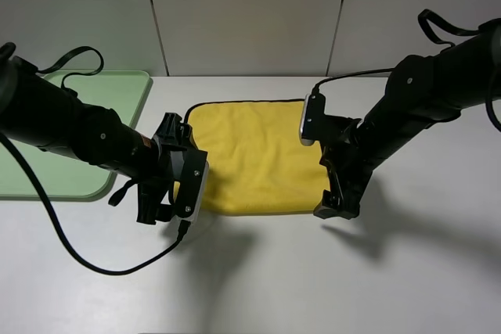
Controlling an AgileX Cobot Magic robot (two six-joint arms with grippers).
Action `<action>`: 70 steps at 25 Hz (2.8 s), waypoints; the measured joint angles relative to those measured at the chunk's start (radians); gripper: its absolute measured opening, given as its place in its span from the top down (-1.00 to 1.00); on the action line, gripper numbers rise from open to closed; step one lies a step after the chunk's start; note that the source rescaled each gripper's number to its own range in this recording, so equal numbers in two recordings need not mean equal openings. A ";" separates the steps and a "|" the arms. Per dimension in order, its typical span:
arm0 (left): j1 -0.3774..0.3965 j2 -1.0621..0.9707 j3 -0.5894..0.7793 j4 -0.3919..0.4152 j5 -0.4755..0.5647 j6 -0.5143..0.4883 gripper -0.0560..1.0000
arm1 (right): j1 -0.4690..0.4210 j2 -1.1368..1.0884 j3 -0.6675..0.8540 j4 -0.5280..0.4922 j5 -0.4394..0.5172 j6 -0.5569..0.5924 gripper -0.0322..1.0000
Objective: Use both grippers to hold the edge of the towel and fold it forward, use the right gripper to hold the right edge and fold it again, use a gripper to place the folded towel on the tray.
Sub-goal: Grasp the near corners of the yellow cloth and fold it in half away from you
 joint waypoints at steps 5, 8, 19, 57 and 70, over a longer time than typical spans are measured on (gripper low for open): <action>0.000 0.001 0.000 0.000 0.000 -0.009 -0.96 | 0.000 0.047 -0.001 -0.003 -0.031 0.000 -1.00; 0.000 0.001 0.000 0.000 0.000 -0.016 -0.96 | 0.000 0.061 -0.001 -0.022 -0.055 0.000 -1.00; 0.000 0.001 0.000 0.000 -0.001 -0.018 -0.95 | 0.000 0.085 -0.004 -0.037 -0.060 0.001 -1.00; -0.006 -0.126 0.048 -0.003 0.077 -0.149 0.89 | 0.000 -0.048 0.013 -0.088 0.085 0.202 0.94; -0.006 -0.433 0.049 0.000 0.317 -0.153 0.89 | 0.000 -0.310 0.013 -0.109 0.281 0.344 0.94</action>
